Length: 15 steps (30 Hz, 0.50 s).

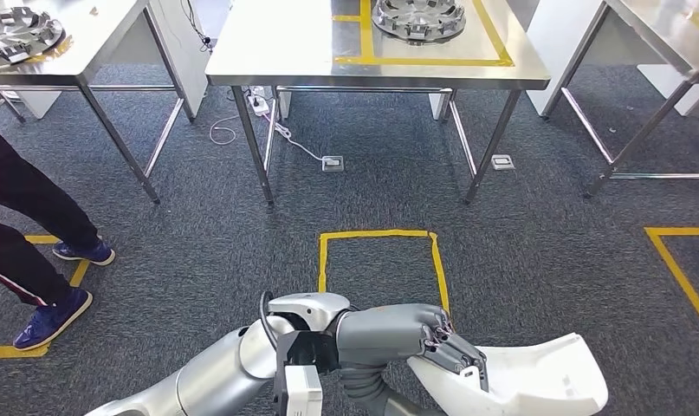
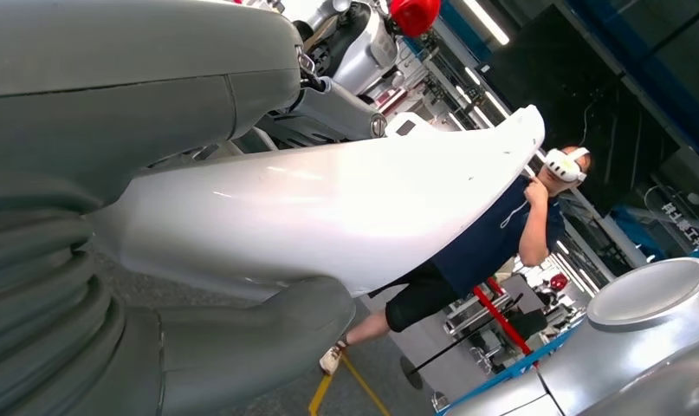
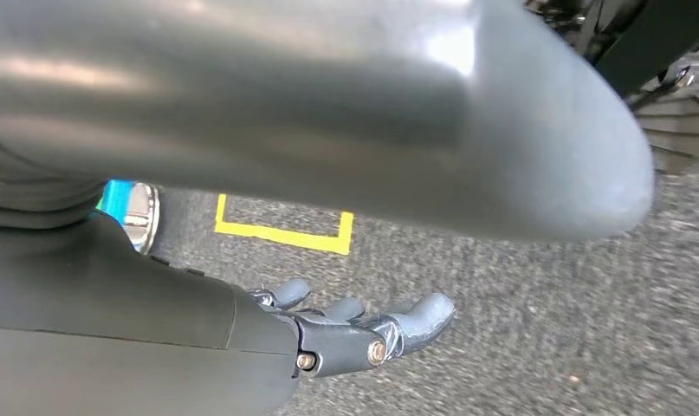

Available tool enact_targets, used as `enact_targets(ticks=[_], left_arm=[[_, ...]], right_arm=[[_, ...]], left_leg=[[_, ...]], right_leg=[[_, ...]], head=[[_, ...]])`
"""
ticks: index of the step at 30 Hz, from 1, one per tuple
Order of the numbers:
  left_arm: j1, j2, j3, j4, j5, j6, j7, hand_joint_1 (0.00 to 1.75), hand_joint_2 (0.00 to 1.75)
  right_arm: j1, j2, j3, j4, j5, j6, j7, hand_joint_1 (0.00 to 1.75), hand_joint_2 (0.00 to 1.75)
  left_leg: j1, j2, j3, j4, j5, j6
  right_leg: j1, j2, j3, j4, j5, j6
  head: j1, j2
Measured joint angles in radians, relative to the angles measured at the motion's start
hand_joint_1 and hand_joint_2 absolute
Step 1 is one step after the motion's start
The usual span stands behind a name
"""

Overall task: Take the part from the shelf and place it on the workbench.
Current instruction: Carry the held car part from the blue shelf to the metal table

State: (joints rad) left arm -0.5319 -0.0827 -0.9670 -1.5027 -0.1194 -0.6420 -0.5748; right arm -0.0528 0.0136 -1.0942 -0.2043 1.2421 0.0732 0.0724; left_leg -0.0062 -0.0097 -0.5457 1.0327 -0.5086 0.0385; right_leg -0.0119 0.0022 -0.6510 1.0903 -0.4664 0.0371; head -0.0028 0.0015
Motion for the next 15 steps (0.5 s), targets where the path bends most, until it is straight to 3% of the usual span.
enact_targets(ticks=[2, 6, 8, 10, 11, 12, 13, 15], left_arm=[[-0.001, -0.001, -0.003, 0.000, 0.001, 0.000, 0.000, 1.75, 1.75], [-0.004, -0.001, -0.006, -0.001, 0.003, 0.000, -0.001, 1.75, 1.75], [-0.007, 0.000, -0.007, 0.000, 0.004, 0.000, -0.002, 1.75, 1.75], [-0.007, 0.003, -0.008, 0.003, 0.004, 0.000, -0.002, 1.75, 1.75], [-0.007, 0.005, -0.009, 0.006, 0.004, 0.000, -0.002, 1.75, 1.75], [-0.007, 0.006, -0.009, 0.008, 0.004, 0.000, -0.002, 1.75, 1.75], [-0.008, 0.007, -0.009, 0.010, 0.004, 0.000, -0.002, 1.75, 1.75], [-0.009, 0.007, -0.009, 0.012, 0.004, 0.000, -0.002, 1.75, 1.75]], right_arm=[[0.000, 0.001, -0.002, 0.000, 0.000, 0.000, 0.001, 0.00, 0.00], [0.002, 0.003, -0.003, 0.000, 0.000, 0.000, 0.001, 0.00, 0.00], [0.000, 0.004, -0.003, 0.000, 0.001, 0.000, 0.000, 0.00, 0.00], [0.000, 0.005, -0.003, 0.000, 0.002, 0.000, 0.001, 0.00, 0.00], [0.000, 0.005, -0.003, 0.000, 0.003, 0.000, 0.001, 0.00, 0.00], [0.001, 0.005, -0.003, 0.000, 0.004, 0.000, 0.001, 0.00, 0.00], [0.001, 0.006, -0.003, 0.000, 0.004, 0.000, 0.001, 0.00, 0.00], [0.000, 0.009, -0.003, 0.000, 0.005, 0.001, 0.001, 0.00, 0.00]], left_leg=[[-0.002, 0.000, 0.008, 0.001, -0.010, -0.012], [-0.002, 0.001, 0.007, 0.042, -0.023, -0.036], [0.001, 0.003, -0.049, 0.141, -0.055, -0.045], [0.003, 0.004, -0.131, 0.253, -0.094, -0.051], [0.004, 0.004, -0.158, 0.276, -0.097, -0.052], [0.004, 0.004, -0.168, 0.264, -0.078, -0.051], [0.004, 0.004, -0.160, 0.218, -0.040, -0.048], [0.001, 0.004, -0.122, 0.088, 0.047, -0.039]], right_leg=[[0.005, -0.002, 0.021, -0.056, 0.009, -0.013], [0.001, 0.000, 0.052, -0.065, 0.008, -0.040], [0.000, 0.000, 0.068, -0.067, -0.003, -0.048], [0.000, 0.000, 0.081, -0.067, -0.017, -0.051], [0.000, 0.001, 0.089, -0.067, -0.024, -0.050], [0.000, 0.001, 0.099, -0.067, -0.032, -0.049], [0.000, 0.002, 0.110, -0.067, -0.040, -0.048], [0.001, 0.003, 0.131, -0.066, -0.058, -0.043]], head=[[0.001, 0.000], [-0.002, 0.000], [-0.005, 0.000], [-0.006, 0.000], [-0.006, 0.000], [-0.006, 0.000], [-0.006, 0.000], [-0.006, 0.000]])
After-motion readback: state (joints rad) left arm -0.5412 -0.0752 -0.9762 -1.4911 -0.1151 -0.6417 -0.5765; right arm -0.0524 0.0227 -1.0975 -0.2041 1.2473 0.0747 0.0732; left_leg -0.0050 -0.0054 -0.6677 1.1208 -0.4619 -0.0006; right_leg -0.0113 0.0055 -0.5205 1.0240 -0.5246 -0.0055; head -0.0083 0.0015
